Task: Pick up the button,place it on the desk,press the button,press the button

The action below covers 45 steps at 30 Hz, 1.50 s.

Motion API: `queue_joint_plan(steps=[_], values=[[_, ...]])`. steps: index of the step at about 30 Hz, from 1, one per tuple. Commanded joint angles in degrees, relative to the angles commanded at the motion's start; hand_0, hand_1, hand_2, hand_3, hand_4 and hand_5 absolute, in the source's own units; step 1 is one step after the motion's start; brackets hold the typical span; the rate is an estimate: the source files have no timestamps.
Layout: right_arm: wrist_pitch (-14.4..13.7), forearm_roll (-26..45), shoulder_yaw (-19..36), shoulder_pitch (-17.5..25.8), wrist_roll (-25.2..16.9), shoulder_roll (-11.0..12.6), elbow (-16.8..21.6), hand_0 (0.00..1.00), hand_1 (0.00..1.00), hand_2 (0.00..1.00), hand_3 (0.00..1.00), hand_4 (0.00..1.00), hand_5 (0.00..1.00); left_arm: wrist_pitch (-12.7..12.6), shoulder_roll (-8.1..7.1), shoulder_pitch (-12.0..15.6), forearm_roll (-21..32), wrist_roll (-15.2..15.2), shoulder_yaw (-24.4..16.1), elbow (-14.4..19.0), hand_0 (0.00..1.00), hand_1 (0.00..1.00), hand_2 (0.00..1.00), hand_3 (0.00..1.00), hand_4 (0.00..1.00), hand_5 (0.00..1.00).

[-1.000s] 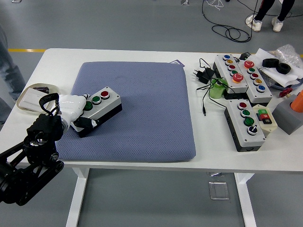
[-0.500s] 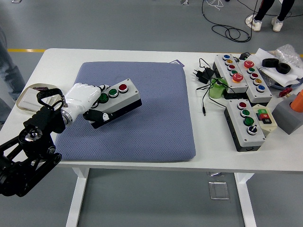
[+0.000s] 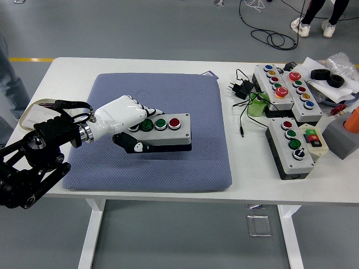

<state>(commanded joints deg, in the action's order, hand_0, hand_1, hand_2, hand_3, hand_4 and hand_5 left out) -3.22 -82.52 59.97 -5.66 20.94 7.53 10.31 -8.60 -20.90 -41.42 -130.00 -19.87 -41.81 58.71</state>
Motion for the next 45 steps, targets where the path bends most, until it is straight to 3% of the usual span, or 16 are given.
queue_joint_plan(steps=[8, 13, 14, 19, 20, 25, 26, 31, 32, 37, 38, 44, 45], values=[[0.12, -0.43, 0.21, 0.31, 0.11, -0.05, 0.00, 0.635, 0.452, 0.608, 0.564, 0.304, 0.239, 4.39, 1.52, 0.41, 0.00, 1.06, -0.29, -2.23, 0.356, 0.160, 0.125, 0.257, 0.339, 0.002], [0.15, -0.49, 0.26, 0.46, 0.14, -0.09, 0.00, 0.635, 0.452, 0.608, 0.564, 0.304, 0.239, 3.99, 1.60, 0.65, 0.00, 0.53, -0.30, -2.73, 0.356, 0.160, 0.125, 0.257, 0.339, 0.002], [0.16, -0.51, 0.26, 0.49, 0.15, -0.08, 0.00, 0.636, 0.454, 0.608, 0.564, 0.303, 0.239, 3.78, 1.57, 0.66, 0.00, 0.59, -0.30, -2.72, 0.335, 0.146, 0.149, 0.353, 0.401, 0.002], [0.20, -0.59, 0.23, 0.58, 0.14, -0.04, 0.00, 0.636, 0.454, 0.608, 0.564, 0.303, 0.239, 3.14, 1.31, 0.70, 0.00, 0.84, -0.37, -2.65, 0.335, 0.146, 0.149, 0.353, 0.401, 0.002], [0.20, -0.59, 0.22, 0.58, 0.13, -0.03, 0.00, 0.635, 0.454, 0.608, 0.564, 0.302, 0.239, 3.09, 1.27, 0.71, 0.00, 0.85, -0.37, -2.63, 0.326, 0.223, 0.233, 0.518, 0.525, 0.002], [0.24, -0.54, 0.10, 0.55, 0.11, -0.02, 0.00, 0.635, 0.454, 0.608, 0.564, 0.302, 0.239, 3.67, 0.87, 0.89, 0.00, 0.99, -0.41, -1.65, 0.326, 0.223, 0.233, 0.518, 0.525, 0.002], [0.25, -0.57, 0.11, 0.56, 0.11, -0.02, 0.00, 0.636, 0.454, 0.608, 0.564, 0.302, 0.239, 4.28, 0.83, 0.91, 0.00, 1.10, -0.46, -1.43, 0.339, 0.451, 0.540, 0.749, 0.839, 0.321], [0.26, -0.57, 0.13, 0.44, 0.11, -0.04, 0.00, 0.636, 0.454, 0.608, 0.564, 0.302, 0.239, 5.63, 0.78, 0.82, 0.00, 1.14, -0.50, -1.14, 0.339, 0.451, 0.540, 0.749, 0.839, 0.321], [0.25, -0.52, 0.10, 0.41, 0.10, -0.04, 0.00, 0.636, 0.454, 0.608, 0.564, 0.302, 0.240, 5.59, 0.78, 0.84, 0.00, 1.22, -0.54, -1.16, 0.440, 0.571, 0.715, 0.783, 0.905, 0.407], [0.22, -0.45, 0.09, 0.21, 0.07, -0.05, 0.00, 0.636, 0.454, 0.608, 0.564, 0.302, 0.240, 5.68, 0.75, 0.77, 0.00, 1.60, -0.60, -1.04, 0.440, 0.571, 0.715, 0.783, 0.905, 0.407], [0.20, -0.38, 0.05, 0.19, 0.06, -0.05, 0.00, 0.635, 0.454, 0.608, 0.564, 0.302, 0.237, 5.74, 0.71, 0.76, 0.00, 1.68, -0.61, -0.91, 0.531, 0.657, 0.756, 0.795, 0.929, 0.448], [0.21, -0.33, -0.04, 0.15, 0.02, -0.02, 0.00, 0.635, 0.454, 0.608, 0.564, 0.302, 0.237, 6.29, 0.56, 0.68, 0.00, 1.90, -0.55, -0.53, 0.531, 0.657, 0.756, 0.795, 0.929, 0.448], [0.20, -0.36, -0.02, 0.15, 0.03, -0.03, 0.00, 0.634, 0.453, 0.608, 0.564, 0.302, 0.237, 6.58, 0.51, 0.75, 0.00, 2.01, -0.70, -0.47, 0.574, 0.686, 0.775, 0.802, 0.933, 0.456]])
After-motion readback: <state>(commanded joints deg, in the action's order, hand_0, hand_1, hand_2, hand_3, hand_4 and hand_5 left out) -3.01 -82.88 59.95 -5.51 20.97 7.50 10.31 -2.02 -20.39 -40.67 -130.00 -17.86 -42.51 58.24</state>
